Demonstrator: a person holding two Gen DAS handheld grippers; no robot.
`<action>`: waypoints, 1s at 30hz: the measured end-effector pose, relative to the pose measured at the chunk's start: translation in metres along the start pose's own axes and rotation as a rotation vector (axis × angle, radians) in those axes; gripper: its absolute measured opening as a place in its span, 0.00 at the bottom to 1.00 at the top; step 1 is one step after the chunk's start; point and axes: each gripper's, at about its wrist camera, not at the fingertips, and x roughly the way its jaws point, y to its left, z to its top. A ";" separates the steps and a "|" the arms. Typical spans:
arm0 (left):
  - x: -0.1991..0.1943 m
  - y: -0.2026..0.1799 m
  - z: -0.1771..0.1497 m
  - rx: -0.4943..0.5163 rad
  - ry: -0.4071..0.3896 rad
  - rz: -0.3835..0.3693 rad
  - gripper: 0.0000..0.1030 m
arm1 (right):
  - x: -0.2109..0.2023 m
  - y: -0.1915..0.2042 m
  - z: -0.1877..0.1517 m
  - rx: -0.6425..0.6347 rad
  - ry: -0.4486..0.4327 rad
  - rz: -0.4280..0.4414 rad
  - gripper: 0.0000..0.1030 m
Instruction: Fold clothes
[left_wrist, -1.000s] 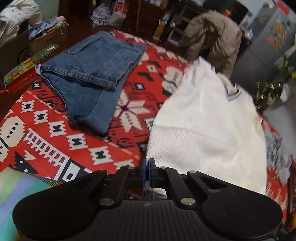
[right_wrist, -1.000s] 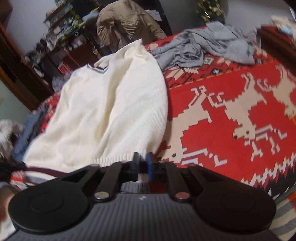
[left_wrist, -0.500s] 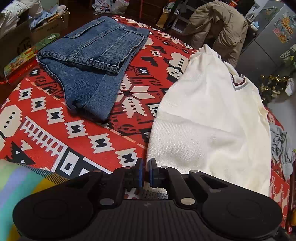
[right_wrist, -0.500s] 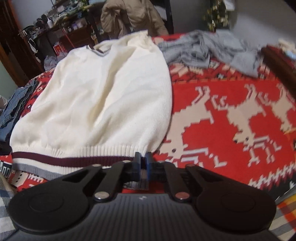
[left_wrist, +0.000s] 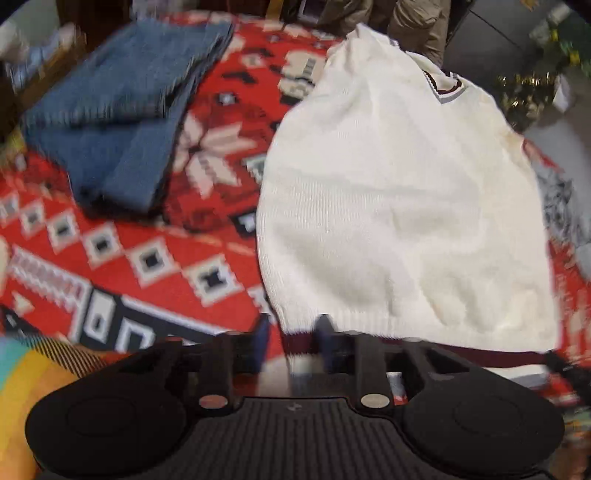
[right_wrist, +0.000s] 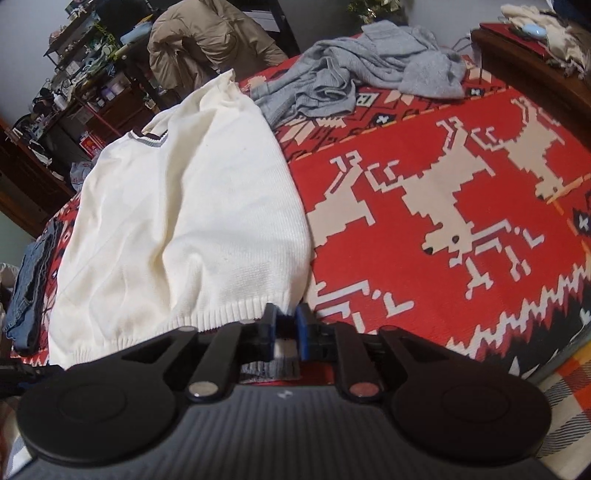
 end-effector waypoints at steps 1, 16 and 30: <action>-0.002 -0.001 0.000 0.010 -0.012 -0.001 0.05 | 0.001 0.000 0.000 -0.002 0.002 0.002 0.15; -0.026 0.028 -0.003 0.007 0.046 0.115 0.04 | -0.029 0.016 -0.005 -0.164 0.099 -0.042 0.03; -0.034 0.040 -0.001 -0.078 0.012 0.132 0.05 | -0.031 -0.005 -0.011 -0.034 0.089 0.016 0.17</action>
